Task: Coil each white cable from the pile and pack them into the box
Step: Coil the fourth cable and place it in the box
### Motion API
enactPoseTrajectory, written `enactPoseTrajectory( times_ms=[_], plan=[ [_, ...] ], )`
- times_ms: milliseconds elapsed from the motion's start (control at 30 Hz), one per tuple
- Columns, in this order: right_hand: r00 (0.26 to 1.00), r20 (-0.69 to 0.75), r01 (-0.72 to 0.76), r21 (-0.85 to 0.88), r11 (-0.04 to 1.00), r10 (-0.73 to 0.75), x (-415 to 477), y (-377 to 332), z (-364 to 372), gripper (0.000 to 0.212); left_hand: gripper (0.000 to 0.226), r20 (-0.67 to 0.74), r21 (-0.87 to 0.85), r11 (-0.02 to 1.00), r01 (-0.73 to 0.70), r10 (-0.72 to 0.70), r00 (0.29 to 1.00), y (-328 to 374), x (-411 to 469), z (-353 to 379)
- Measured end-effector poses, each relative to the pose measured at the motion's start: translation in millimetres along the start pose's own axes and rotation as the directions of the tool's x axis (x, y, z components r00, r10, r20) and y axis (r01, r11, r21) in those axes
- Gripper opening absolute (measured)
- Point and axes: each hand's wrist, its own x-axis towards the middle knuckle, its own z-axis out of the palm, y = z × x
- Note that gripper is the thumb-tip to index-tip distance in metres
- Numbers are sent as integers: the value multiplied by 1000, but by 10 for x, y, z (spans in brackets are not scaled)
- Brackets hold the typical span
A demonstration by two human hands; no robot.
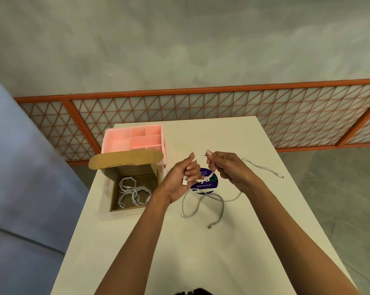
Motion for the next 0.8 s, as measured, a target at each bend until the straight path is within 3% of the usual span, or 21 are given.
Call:
enactPoseTrajectory(
  times_ms=[233,367,567,700,800],
  plan=[
    [1000,9,3,-89,996,-2,-30,77,-74,34,46,-82,81,996,-45,52,995,-30,13,-48],
    [993,117,49,-168,985,-29,-61,111,-230,30,46,-158,75,995,-69,80,984,-23,21,-163],
    [959,276,127,-243,962,-57,-83,104,-340,20,44,-150,157,985,-77,101,984,39,19,-224],
    [959,281,172,-476,862,-36,-17,118,-352,16,45,-121,215,975,-56,84,989,71,-17,-180],
    [979,191,176,-624,761,-70,60,157,-359,13,44,-66,221,975,-20,35,997,82,-66,-143]
  ],
)
